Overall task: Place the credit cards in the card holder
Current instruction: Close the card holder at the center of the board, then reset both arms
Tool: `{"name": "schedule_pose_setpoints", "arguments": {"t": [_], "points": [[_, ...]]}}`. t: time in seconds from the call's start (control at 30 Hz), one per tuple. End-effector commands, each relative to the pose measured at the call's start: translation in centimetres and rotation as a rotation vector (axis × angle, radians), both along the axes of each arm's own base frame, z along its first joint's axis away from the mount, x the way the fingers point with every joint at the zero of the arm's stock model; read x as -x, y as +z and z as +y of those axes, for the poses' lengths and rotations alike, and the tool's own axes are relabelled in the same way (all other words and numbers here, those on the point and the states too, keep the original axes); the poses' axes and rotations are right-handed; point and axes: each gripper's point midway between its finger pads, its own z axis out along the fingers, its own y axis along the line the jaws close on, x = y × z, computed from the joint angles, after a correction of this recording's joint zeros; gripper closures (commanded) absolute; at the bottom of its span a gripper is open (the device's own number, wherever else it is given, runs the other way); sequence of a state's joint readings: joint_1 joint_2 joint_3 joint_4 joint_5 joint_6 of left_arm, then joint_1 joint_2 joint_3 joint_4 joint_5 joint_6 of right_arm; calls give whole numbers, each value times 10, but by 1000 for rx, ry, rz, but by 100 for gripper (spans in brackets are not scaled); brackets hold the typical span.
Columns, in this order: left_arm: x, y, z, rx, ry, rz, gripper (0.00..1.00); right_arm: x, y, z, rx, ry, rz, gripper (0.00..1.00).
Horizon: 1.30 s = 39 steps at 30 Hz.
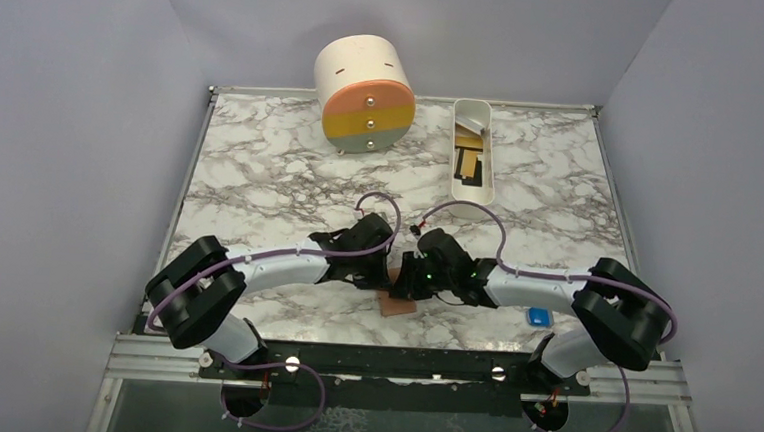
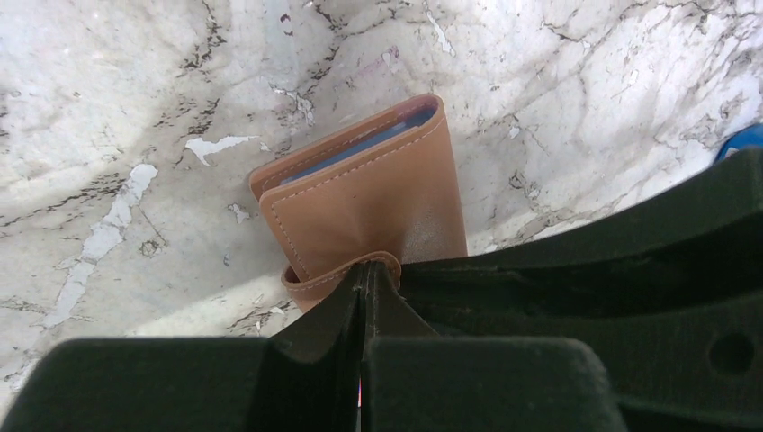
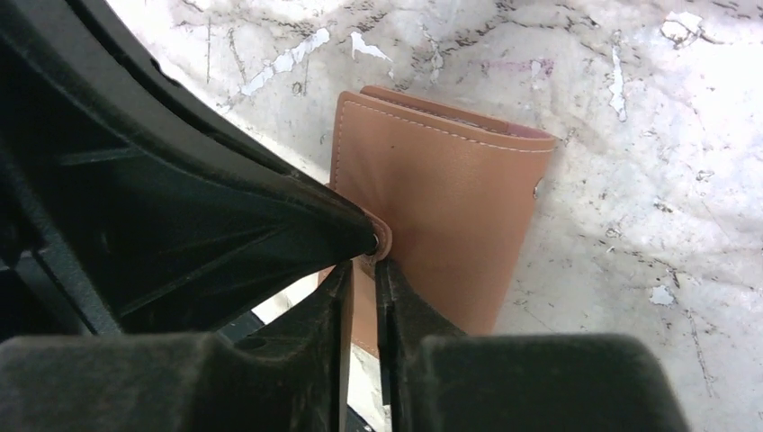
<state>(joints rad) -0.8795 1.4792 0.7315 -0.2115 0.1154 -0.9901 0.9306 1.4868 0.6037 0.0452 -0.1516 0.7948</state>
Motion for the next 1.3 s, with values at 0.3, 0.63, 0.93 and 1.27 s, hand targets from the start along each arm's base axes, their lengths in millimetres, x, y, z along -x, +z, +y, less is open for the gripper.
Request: {"name": "schedule_pose_setpoints", "arguments": {"t": [0.3, 0.63, 0.93, 1.27], "points": [[-38, 109, -2, 58, 59, -273, 60, -21, 104, -23, 22, -50, -251, 23], [-40, 247, 54, 144, 122, -638, 1, -38, 215, -76, 22, -221, -487, 11], [-21, 298, 109, 208, 197, -824, 1, -33, 278, -110, -70, -318, -611, 9], [-15, 262, 116, 172, 197, -785, 1, -26, 272, -118, -99, -351, -570, 10]]}}
